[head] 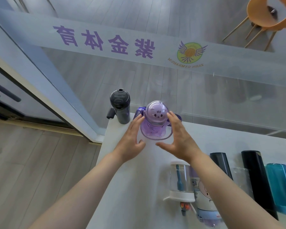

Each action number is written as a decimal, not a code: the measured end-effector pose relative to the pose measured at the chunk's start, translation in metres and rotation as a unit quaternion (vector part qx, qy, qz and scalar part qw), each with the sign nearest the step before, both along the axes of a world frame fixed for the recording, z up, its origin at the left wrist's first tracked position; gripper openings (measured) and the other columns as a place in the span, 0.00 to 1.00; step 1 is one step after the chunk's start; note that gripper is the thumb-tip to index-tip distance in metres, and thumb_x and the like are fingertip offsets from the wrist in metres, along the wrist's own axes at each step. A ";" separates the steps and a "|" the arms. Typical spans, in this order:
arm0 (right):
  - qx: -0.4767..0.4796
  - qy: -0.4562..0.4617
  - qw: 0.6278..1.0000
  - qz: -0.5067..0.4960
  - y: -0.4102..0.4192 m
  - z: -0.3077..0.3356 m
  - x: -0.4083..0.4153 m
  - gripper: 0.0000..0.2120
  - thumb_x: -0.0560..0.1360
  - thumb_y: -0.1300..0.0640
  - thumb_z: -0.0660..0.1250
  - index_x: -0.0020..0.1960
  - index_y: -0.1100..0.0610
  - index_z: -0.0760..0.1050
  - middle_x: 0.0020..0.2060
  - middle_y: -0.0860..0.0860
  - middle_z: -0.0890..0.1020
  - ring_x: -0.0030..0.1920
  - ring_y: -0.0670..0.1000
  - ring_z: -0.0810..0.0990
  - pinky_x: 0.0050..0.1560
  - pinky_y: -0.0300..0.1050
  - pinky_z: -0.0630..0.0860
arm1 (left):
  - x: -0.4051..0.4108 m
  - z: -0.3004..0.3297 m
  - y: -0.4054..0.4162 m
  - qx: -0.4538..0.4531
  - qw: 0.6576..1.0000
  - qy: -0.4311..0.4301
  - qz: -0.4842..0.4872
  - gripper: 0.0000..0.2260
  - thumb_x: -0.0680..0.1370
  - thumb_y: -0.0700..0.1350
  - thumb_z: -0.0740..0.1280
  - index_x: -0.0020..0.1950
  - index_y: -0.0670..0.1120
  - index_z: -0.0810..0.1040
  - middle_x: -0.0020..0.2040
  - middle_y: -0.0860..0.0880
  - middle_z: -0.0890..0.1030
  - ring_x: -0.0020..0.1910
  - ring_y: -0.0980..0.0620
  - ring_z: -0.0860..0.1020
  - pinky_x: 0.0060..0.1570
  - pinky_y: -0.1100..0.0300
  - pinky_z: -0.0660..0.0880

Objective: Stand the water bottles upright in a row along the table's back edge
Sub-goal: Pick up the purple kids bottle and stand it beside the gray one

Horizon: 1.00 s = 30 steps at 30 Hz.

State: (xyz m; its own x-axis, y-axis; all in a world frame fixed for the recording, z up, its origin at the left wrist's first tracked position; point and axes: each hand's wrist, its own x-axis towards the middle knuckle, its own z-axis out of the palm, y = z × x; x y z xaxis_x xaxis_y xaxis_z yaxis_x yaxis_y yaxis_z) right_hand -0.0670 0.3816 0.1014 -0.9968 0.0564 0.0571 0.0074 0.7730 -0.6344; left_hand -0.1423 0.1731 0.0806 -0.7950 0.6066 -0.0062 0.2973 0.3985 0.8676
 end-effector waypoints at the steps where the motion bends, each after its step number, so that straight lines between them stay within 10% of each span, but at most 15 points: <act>1: 0.021 -0.011 1.000 0.012 0.000 0.001 0.002 0.50 0.68 0.46 0.76 0.79 0.56 0.49 0.78 0.48 0.52 0.77 0.45 0.52 0.71 0.41 0.61 | 0.000 -0.002 0.000 -0.014 1.000 -0.008 -0.004 0.36 0.72 0.36 0.64 0.78 0.48 0.55 0.78 0.51 0.56 0.77 0.55 0.54 0.73 0.46 0.60; 12: 0.060 -0.002 0.998 0.003 0.015 0.017 -0.011 0.36 0.76 0.39 0.62 0.77 0.56 0.60 0.73 0.52 0.68 0.72 0.49 0.67 0.69 0.47 0.68 | -0.030 0.014 0.008 0.008 0.998 -0.036 0.045 0.31 0.70 0.58 0.73 0.70 0.51 0.70 0.63 0.52 0.78 0.60 0.56 0.77 0.62 0.53 0.74; 17: -0.085 -0.006 0.985 -0.148 0.002 0.035 -0.028 0.23 0.74 0.35 0.61 0.57 0.52 0.78 0.45 0.48 0.83 0.44 0.48 0.80 0.43 0.38 0.74 | -0.042 0.041 0.024 0.021 0.988 -0.097 0.120 0.16 0.74 0.57 0.70 0.57 0.52 0.77 0.49 0.53 0.81 0.48 0.56 0.79 0.48 0.67 0.74; 23: -0.164 -0.091 0.947 -0.262 -0.002 0.056 -0.061 0.27 0.76 0.35 0.60 0.41 0.60 0.75 0.31 0.48 0.75 0.32 0.47 0.72 0.31 0.40 0.67 | -0.064 0.063 0.047 -0.050 0.969 -0.166 0.175 0.26 0.69 0.73 0.60 0.44 0.50 0.74 0.41 0.50 0.81 0.42 0.50 0.79 0.45 0.53 0.74; 30: -0.232 -0.100 0.934 -0.253 0.000 0.053 -0.054 0.24 0.78 0.36 0.57 0.58 0.55 0.73 0.47 0.49 0.80 0.41 0.46 0.76 0.35 0.37 0.68 | -0.054 0.070 0.049 -0.072 0.964 -0.178 0.183 0.30 0.71 0.74 0.52 0.48 0.48 0.71 0.44 0.50 0.78 0.45 0.48 0.76 0.48 0.51 0.73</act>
State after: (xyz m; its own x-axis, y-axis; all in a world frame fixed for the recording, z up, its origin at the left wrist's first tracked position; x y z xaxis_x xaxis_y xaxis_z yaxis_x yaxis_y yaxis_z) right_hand -0.1205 0.3813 0.1548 -0.8236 0.4960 -0.2752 0.4521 0.2812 -0.8465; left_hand -0.1961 0.2218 0.1503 -0.8875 0.2580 -0.3818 -0.1931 0.5441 0.8165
